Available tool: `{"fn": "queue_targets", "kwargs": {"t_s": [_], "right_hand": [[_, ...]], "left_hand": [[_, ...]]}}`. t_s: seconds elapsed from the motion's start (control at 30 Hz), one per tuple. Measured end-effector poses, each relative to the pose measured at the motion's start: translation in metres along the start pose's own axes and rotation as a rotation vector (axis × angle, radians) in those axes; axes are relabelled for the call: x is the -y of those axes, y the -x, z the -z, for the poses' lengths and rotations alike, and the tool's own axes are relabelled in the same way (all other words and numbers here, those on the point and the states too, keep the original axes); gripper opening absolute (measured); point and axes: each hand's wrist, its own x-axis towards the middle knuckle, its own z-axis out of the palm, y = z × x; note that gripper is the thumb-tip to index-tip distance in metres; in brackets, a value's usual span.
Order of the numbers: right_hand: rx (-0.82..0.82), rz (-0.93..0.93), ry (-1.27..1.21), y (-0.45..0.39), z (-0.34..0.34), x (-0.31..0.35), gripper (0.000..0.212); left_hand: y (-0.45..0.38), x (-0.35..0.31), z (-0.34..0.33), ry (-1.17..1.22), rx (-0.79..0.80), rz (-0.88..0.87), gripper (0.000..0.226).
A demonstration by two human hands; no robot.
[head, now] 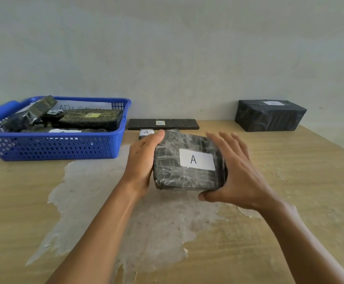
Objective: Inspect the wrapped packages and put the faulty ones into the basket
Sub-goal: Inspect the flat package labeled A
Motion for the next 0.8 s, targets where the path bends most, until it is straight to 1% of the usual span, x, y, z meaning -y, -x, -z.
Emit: {"fn": "queue_targets", "kwargs": {"t_s": [0.07,0.2,0.27,0.37,0.47,0.53,0.67,0.8], "right_hand": [[0.075,0.034,0.03,-0.006,0.006,0.003,0.134],[0.105,0.054,0.073,-0.021,0.017,-0.009,0.126],[0.1,0.034,0.09,-0.03,0.02,-0.024,0.123],[0.083,-0.045,0.101,-0.048,0.028,-0.055,0.119],[0.063,-0.187,0.069,-0.075,0.038,-0.092,0.118],[0.08,-0.244,0.078,-0.097,0.041,-0.114,0.119],[0.227,-0.239,0.102,-0.139,0.044,-0.146,0.107],[0.331,-0.159,0.05,-0.165,0.041,-0.155,0.099]], "left_hand": [[-0.004,0.001,-0.002,0.018,0.039,0.024,0.031],[-0.019,0.006,-0.006,-0.036,0.118,0.05,0.038],[-0.028,0.011,-0.007,-0.124,0.114,0.05,0.042],[-0.046,0.019,-0.008,-0.324,0.065,0.016,0.039],[-0.059,0.034,-0.008,-0.417,0.005,-0.04,0.028],[-0.065,0.047,-0.007,-0.464,-0.046,-0.09,0.026],[-0.072,0.059,-0.005,-0.535,-0.068,-0.171,0.028],[-0.075,0.059,-0.003,-0.516,-0.109,-0.21,0.03]]}}
